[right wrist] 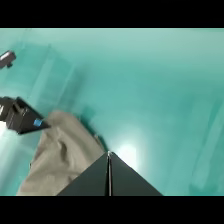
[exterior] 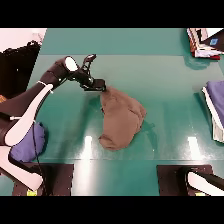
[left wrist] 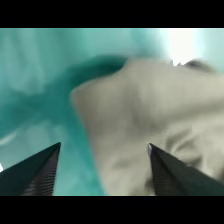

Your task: Fold the shirts.

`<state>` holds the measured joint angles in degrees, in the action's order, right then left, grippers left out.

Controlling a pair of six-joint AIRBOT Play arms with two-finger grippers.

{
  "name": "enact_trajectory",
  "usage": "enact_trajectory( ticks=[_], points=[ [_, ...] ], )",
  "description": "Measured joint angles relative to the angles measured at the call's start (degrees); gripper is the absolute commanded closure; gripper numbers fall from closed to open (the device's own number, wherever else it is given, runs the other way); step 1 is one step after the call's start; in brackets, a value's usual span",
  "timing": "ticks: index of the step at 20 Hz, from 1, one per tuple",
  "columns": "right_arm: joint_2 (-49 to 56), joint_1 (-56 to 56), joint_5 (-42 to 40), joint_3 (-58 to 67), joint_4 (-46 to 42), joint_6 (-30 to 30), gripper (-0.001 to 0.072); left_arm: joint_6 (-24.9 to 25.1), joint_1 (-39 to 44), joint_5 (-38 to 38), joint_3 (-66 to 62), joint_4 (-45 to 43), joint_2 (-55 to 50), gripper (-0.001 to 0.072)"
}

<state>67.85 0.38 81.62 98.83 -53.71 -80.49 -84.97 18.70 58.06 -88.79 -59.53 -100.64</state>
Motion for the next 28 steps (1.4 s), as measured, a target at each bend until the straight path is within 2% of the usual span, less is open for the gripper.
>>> enact_trajectory(
  ticks=[2, 3, 7, 10, 11, 12, 13, 19, 24, 28],
  points=[
    [-0.07, 0.0, -0.02, -3.52, -0.02, 0.0, 0.0696, 0.72, -0.22, -1.88, 0.07, 2.47, -1.22, 0.0646],
    [-0.09, 0.0, -0.02, -5.51, -0.07, 0.0, 0.0696, 1.09, -0.24, -2.47, 0.11, 3.34, -1.66, 0.0682],
    [-0.09, -0.09, -0.07, -15.26, -0.37, 0.0, 0.0696, 2.34, -1.7, -1.29, -1.22, 4.46, -1.97, 0.0683],
    [-0.11, -1.36, -0.9, -24.61, -0.48, 0.0, 0.0692, 2.64, -4.44, 1.73, -3.06, 1.25, 1.33, 0.0683],
    [-0.09, -2.45, -1.81, -28.15, -0.52, 0.0, 0.06, 2.73, -5.4, 2.47, -3.37, -0.37, 2.91, 0.0683],
    [0.02, -4.04, -2.97, -31.63, -0.42, 0.11, 0.0358, 2.78, -6.32, 3.39, -3.63, -2.16, 4.74, 0.0683],
    [0.37, -5.9, -4.46, -34.6, -0.22, 0.39, 0.0263, 2.8, -7.04, 4.13, -3.82, -3.78, 6.4, 0.0683],
    [8.74, -20.7, -15.74, -43.98, 1.18, 1.36, 0.0265, 2.95, -8.48, 8.52, -4.15, -10.64, 11.58, 0.0682],
    [16.15, -26.4, -25.83, -45.27, 9.97, 3.85, 0.0286, 2.95, -8.68, 10.14, -4.15, -11.96, 12.28, 0.0682],
    [18.97, -27.63, -30.95, -45.44, 16.41, 5.64, 0.0286, 2.95, -8.7, 10.43, -4.15, -12.13, 12.37, 0.0682]
  ],
)
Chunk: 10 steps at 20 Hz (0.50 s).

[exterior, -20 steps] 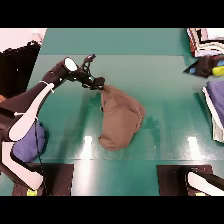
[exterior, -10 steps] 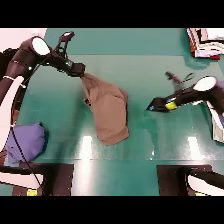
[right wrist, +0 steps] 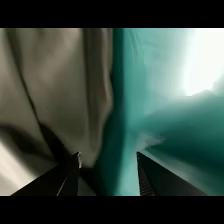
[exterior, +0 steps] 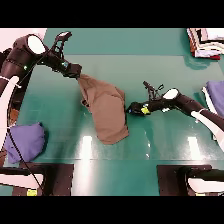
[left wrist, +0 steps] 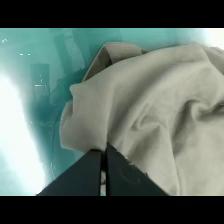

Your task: Fold the shirts.

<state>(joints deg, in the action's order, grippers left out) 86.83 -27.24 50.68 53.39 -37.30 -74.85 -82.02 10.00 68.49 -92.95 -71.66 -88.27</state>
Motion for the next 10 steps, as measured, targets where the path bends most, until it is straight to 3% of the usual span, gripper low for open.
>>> enact_trajectory(
  ticks=[4, 5, 6, 8, 10],
  points=[
    [1.77, -1.95, -3.13, -0.04, 3.21, 1.42, 0.029, -0.02, 0.0, -0.02, 0.0, -0.11, 0.0, 0.0682],
    [2.19, -2.58, -3.72, -0.02, 3.72, 1.57, 0.038, -0.02, 0.0, -0.04, 0.0, -0.11, 0.0, 0.0682],
    [2.64, -3.34, -4.39, 0.09, 3.82, 1.75, 0.0522, 0.0, 0.0, -0.02, 0.0, -0.11, 0.0, 0.0682],
    [3.56, -4.9, -4.92, 1.03, 3.96, 2.47, 0.0697, -0.02, 0.0, 0.04, 0.0, -0.09, 0.0, 0.0683],
    [4.13, -6.21, -5.07, 3.06, 3.34, 4.04, 0.0699, -0.02, 0.0, 0.28, -0.02, 0.07, 0.09, 0.0683]
  ],
)
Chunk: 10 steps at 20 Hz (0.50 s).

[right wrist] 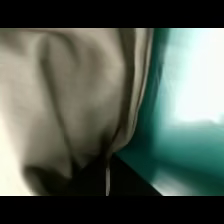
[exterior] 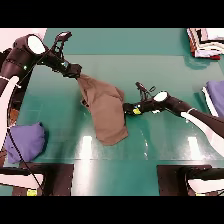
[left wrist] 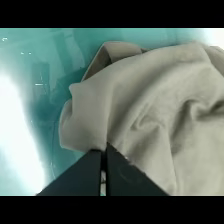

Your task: Fold the shirts.

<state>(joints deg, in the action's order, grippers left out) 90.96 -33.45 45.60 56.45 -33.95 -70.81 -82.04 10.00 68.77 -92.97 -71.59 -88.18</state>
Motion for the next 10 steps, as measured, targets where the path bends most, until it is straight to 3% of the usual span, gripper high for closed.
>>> enact_trajectory(
  ticks=[5, 10],
  points=[
    [-3.41, 1.05, 3.8, 8.48, -9.86, -1.53, 0.07, -0.02, 0.02, 0.15, -0.09, -0.11, 5.66, 0.0683],
    [-15.02, 7.41, 11.72, 19.61, -24.87, -6.54, 0.07, -0.04, 0.0, -1.09, -0.11, 0.63, 20.31, 0.0683]
  ],
)
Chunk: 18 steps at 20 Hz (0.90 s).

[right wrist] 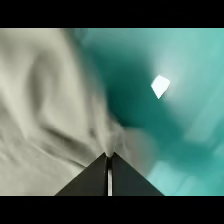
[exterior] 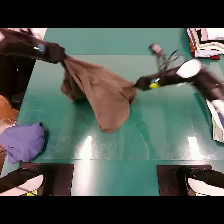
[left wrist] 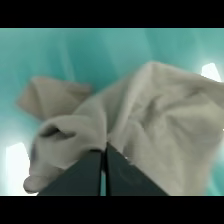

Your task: Fold the shirts.

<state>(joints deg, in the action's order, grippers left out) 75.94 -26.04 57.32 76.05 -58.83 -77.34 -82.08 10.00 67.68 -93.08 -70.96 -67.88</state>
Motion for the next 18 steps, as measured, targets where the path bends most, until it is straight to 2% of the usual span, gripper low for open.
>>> enact_trajectory(
  ticks=[6, 11, 14, 18],
  points=[
    [-12.68, 5.64, 7.65, 13.49, -6.29, -1.42, 0.07, 0.0, 0.02, -0.57, -0.17, 6.4, 16.48, 0.0683],
    [-17.99, 6.45, 11.56, 24.87, -12.48, -2.08, 0.0701, -0.33, 0.02, -1.07, -4.79, 10.88, 22.36, 0.0683],
    [-16.57, 6.56, 14.08, 31.71, -15.98, -3.21, 0.0701, -0.39, 0.04, -0.81, -5.55, 12.22, 22.69, 0.0684],
    [-8.26, 6.6, 19.15, 38.62, -18.34, -5.14, 0.07, -0.46, 0.02, 1.84, 0.63, 12.44, 19.34, 0.0683]
  ],
)
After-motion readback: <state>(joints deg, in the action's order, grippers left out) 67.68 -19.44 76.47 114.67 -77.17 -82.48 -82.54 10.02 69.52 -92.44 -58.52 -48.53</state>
